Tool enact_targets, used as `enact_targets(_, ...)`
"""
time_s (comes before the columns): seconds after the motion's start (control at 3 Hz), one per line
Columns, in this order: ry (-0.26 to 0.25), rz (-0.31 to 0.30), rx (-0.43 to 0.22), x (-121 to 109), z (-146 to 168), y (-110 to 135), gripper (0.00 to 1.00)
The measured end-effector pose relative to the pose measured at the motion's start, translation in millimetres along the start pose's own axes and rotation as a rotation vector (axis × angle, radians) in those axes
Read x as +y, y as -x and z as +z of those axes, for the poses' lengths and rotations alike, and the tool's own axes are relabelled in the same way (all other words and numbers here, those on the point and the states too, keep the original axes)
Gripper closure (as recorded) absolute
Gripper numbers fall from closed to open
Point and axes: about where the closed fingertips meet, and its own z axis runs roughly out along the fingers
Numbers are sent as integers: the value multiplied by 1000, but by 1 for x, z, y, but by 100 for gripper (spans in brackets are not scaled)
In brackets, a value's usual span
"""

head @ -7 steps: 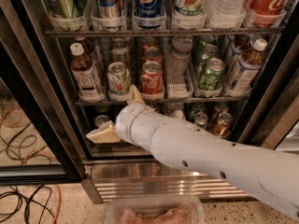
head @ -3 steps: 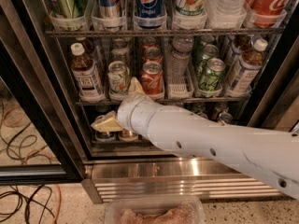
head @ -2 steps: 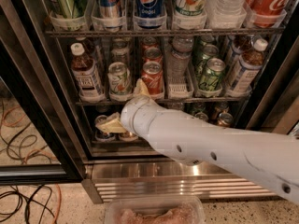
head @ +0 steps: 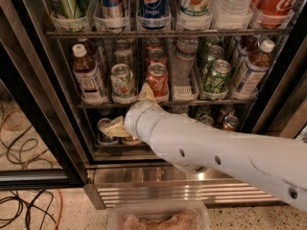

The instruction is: Pick 7up can from middle shelf of fridge

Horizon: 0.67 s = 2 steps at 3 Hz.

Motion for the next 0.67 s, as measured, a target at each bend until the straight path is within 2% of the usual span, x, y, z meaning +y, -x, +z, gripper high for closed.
enact_targets(0.67,42,-51,-42,-1,17,23,0)
